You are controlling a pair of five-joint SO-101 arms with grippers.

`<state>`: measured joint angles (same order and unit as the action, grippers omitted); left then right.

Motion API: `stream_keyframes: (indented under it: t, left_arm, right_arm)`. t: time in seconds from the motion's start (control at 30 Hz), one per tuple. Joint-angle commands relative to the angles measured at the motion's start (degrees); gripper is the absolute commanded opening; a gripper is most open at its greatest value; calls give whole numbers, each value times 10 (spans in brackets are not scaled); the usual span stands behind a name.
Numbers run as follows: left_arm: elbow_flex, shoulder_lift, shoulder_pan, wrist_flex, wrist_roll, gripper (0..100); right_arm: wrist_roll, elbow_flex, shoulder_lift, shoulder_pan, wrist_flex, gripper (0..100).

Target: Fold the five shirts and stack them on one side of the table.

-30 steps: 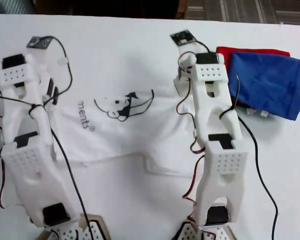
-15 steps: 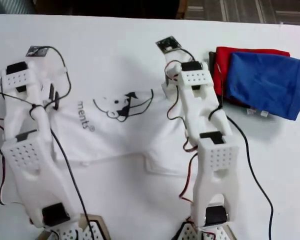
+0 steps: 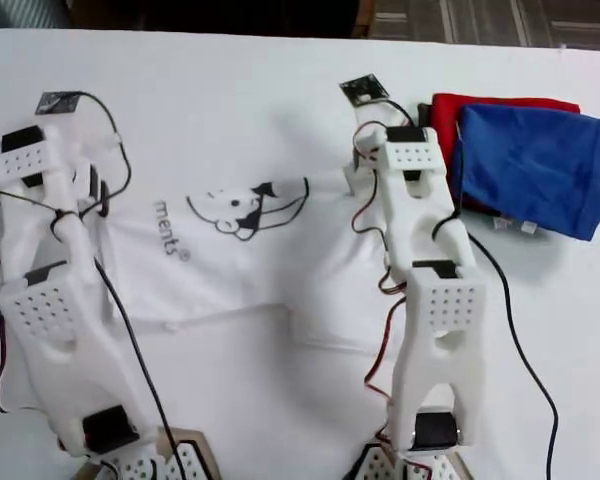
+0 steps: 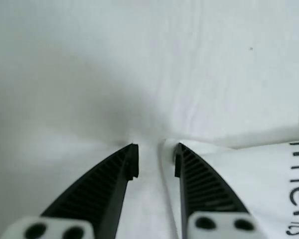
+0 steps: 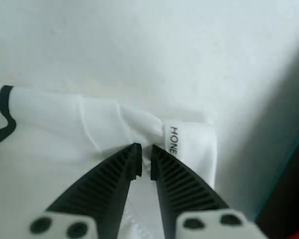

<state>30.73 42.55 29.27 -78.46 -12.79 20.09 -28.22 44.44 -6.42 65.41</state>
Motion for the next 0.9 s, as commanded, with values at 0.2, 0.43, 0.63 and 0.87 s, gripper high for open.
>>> stream_keyframes:
  t: [0.2,0.43,0.63,0.87]
  left_arm:
    - [141,-115,-29,-165,6,142]
    - [150,-190,-57,-238,-1,142]
    - [-10,-297,-60,-234,-44,142]
    - [-313,-418,-59,-105,-89,142]
  right_arm:
    - [-3,-47,-150,22,88,45]
    - [1,-38,-264,20,154,45]
    - [2,54,-373,8,194,44]
    - [3,288,-546,8,142,44]
